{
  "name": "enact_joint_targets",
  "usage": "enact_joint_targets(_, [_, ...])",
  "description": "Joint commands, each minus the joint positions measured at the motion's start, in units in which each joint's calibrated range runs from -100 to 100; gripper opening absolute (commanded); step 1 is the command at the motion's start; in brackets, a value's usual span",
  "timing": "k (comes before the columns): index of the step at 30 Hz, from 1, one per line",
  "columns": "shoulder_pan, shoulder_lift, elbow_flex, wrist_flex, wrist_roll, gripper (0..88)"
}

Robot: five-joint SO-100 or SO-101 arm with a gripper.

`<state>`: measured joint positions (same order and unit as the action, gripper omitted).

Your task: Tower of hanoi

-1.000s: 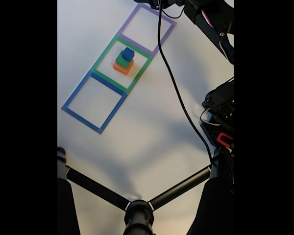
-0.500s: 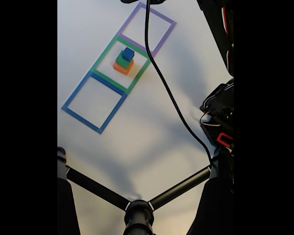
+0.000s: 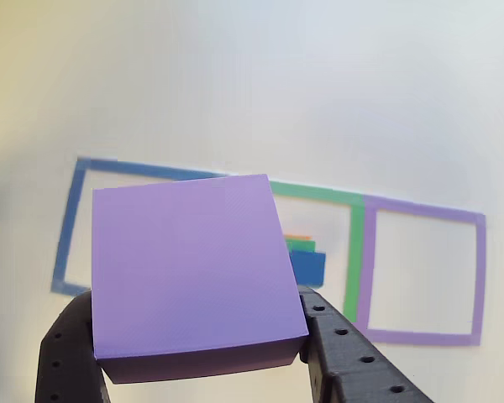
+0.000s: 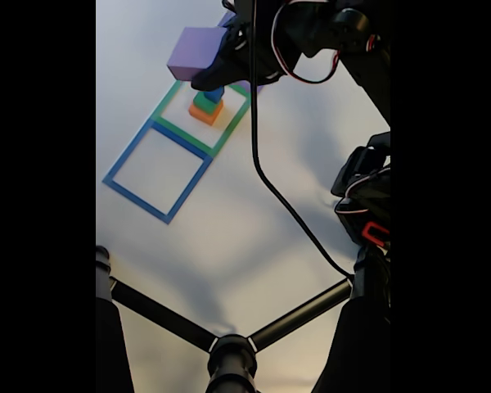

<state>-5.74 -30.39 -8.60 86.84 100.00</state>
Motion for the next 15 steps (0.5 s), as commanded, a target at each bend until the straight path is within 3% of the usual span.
enact_joint_targets(1, [-3.60, -8.63, 6.37, -1.90, 0.00, 13.8])
enact_joint_targets(8, [-6.42, -13.04, 15.37, -3.60, 0.00, 13.7])
enact_joint_targets(15, [-10.23, -17.29, 39.27, -22.70, 0.00, 13.7])
